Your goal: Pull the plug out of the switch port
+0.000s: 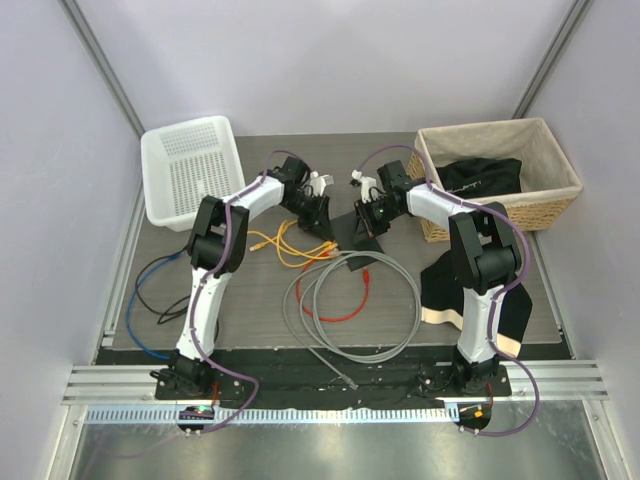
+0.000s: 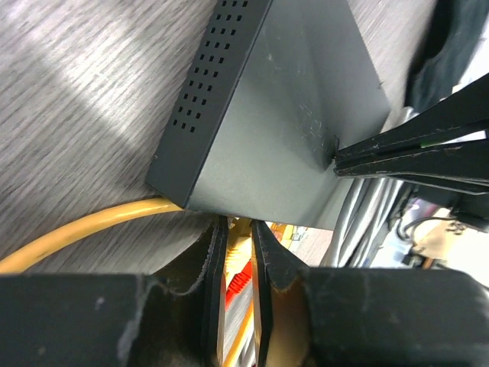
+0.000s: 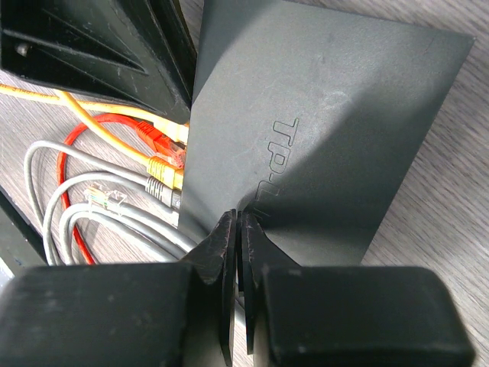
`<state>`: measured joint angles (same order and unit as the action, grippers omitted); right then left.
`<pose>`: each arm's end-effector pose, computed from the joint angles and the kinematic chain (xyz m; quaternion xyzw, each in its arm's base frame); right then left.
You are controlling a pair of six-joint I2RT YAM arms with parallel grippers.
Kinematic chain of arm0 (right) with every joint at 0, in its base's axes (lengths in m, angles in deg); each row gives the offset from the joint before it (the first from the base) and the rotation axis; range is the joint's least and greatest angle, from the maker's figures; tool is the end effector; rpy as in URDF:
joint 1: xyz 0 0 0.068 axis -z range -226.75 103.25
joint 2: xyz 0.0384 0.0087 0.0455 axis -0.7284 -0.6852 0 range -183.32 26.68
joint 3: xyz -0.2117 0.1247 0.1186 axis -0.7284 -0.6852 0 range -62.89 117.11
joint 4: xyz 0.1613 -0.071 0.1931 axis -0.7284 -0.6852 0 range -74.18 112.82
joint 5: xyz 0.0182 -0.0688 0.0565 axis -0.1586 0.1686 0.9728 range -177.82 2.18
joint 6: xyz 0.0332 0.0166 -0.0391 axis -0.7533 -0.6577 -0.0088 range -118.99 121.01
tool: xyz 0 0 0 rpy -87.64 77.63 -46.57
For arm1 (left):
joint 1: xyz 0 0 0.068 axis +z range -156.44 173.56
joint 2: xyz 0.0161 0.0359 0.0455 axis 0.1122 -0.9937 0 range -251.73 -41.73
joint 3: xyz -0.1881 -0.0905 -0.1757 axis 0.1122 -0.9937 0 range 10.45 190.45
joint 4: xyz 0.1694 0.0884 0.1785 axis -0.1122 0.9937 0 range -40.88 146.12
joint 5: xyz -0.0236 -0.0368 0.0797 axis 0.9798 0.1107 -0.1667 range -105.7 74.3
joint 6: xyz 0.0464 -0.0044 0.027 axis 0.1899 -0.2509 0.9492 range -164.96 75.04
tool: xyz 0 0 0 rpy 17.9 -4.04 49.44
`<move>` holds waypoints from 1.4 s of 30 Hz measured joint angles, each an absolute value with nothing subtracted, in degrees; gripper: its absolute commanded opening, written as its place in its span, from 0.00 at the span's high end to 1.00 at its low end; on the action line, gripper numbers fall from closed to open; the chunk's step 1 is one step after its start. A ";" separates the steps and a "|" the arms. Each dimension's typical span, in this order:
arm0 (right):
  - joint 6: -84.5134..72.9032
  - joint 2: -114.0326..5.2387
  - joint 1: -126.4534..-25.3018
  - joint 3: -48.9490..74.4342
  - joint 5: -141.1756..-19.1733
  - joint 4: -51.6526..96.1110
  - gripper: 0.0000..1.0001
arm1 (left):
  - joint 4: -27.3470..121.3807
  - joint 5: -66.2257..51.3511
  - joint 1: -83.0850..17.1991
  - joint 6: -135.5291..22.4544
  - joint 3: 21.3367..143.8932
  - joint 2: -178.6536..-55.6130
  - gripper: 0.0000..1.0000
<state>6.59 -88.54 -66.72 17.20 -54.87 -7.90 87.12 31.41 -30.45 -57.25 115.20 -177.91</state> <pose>0.3785 0.1583 0.1657 -0.2652 0.9014 0.3002 0.1642 0.4328 -0.2213 0.1278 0.1631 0.8900 -0.4246 0.0330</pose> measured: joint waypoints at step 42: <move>6.55 -88.75 -66.61 17.47 -54.63 -8.22 0.91 | 110.33 27.15 -33.05 -35.33 136.90 -186.56 1.00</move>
